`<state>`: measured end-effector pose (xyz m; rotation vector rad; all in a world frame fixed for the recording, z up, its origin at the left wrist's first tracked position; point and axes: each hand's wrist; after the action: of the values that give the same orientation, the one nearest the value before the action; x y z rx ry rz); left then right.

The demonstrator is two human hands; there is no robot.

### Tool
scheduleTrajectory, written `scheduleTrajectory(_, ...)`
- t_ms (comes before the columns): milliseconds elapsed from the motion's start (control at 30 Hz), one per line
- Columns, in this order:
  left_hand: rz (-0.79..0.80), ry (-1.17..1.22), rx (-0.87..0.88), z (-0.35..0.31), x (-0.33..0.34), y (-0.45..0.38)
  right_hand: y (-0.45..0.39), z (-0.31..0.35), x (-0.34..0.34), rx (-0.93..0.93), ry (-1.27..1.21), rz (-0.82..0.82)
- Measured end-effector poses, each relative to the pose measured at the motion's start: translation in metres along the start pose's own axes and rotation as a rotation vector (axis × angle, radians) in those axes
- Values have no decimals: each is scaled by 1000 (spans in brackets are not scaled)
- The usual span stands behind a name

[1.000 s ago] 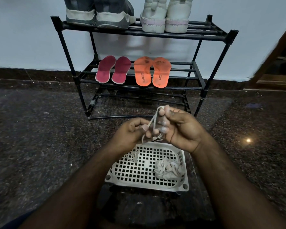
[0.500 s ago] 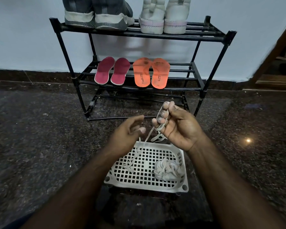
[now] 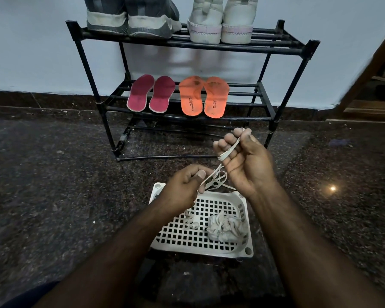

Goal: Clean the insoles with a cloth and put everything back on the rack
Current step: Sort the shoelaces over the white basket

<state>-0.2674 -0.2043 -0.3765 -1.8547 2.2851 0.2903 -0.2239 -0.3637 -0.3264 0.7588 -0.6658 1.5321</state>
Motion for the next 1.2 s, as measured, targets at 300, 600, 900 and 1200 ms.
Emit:
scheduleTrajectory(300,33,-388,75,-10,-21,4,-1,-28,-23,-116,903,-41)
scheduleTrajectory(600,-220,-277,172,-1,-48,-9,17,-25,-19,654,860,213)
scheduleTrajectory(900,-92,-219,48,21,-55,-11,12,1,-13,495,126,352)
scheduleTrajectory(1200,187,-459,-279,41,-51,-7,-2,14,-14,70,-160,28)
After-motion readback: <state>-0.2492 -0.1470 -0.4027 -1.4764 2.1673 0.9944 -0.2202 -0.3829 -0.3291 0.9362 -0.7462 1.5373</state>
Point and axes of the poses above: each hand's wrist, its own y-axis away from the middle knuckle, its own x-axis out of the palm, z = x × y, and after that the axes turned 5 degrees about -y, right-handed
